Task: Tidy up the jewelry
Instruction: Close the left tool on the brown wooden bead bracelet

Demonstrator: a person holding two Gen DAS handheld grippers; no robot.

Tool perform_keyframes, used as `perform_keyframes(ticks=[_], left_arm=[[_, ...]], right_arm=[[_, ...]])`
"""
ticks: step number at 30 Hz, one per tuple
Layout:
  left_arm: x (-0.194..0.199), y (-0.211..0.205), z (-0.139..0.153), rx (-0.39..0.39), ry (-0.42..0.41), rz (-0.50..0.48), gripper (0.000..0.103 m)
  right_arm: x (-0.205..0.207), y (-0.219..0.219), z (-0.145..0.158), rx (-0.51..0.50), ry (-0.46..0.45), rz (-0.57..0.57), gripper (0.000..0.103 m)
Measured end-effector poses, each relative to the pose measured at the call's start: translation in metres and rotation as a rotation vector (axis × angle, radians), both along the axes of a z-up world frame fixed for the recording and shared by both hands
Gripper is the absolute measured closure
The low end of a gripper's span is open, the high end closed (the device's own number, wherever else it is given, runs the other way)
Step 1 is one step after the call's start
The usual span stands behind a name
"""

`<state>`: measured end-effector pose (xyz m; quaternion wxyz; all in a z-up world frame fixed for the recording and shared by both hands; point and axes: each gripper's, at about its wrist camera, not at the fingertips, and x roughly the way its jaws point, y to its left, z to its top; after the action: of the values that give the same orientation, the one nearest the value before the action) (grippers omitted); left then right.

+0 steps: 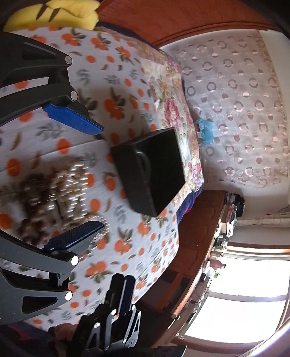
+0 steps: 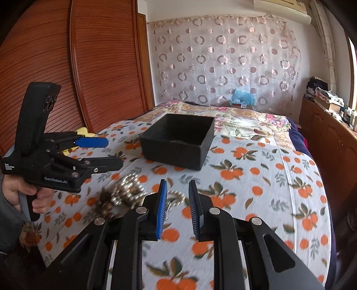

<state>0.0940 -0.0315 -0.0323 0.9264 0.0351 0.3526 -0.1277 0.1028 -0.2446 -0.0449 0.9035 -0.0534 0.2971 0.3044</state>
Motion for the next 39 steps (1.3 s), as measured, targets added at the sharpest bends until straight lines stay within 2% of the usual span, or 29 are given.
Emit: perform_keyframes(ticks=[4,6,7,8,10,12,13,15,17,20,23,39], left_arm=[[-0.022,0.013,-0.006,-0.023,0.017,0.018,0.026],[-0.031,0.019,-0.010,-0.042,0.030,0.028,0.027],[-0.034,0.022,-0.011,-0.047,0.033,0.032,0.027],[-0.038,0.023,-0.013,-0.050,0.037,0.035,0.027],[-0.045,0.026,-0.016,-0.057,0.048,0.032,0.033],[-0.048,0.027,-0.021,-0.063,0.067,0.028,0.045],[-0.050,0.028,-0.025,-0.068,0.078,0.026,0.048],[-0.050,0.029,-0.031,-0.080,0.101,0.022,0.062],[-0.049,0.028,-0.038,-0.091,0.124,0.022,0.067],[-0.043,0.025,-0.044,-0.091,0.140,0.029,0.068],[-0.036,0.020,-0.045,-0.053,0.141,0.040,0.080],[-0.021,0.015,-0.055,-0.050,0.197,0.024,0.080]], right_arm=[[-0.015,0.000,-0.003,-0.002,0.003,-0.006,0.081],[-0.022,0.000,-0.008,-0.006,0.008,-0.012,0.075],[-0.025,0.000,-0.010,-0.010,0.010,-0.017,0.068],[-0.028,0.000,-0.013,-0.015,0.012,-0.022,0.065],[-0.033,0.000,-0.018,-0.014,0.021,-0.024,0.065],[-0.036,-0.001,-0.022,-0.012,0.033,-0.021,0.065],[-0.037,-0.001,-0.023,-0.014,0.034,-0.021,0.065],[-0.039,0.000,-0.026,-0.025,0.035,-0.022,0.065],[-0.041,0.000,-0.029,-0.032,0.041,-0.027,0.065],[-0.043,0.001,-0.036,-0.040,0.057,-0.033,0.065],[-0.043,0.002,-0.041,-0.046,0.071,-0.038,0.065],[-0.044,0.005,-0.047,-0.054,0.076,-0.042,0.065]])
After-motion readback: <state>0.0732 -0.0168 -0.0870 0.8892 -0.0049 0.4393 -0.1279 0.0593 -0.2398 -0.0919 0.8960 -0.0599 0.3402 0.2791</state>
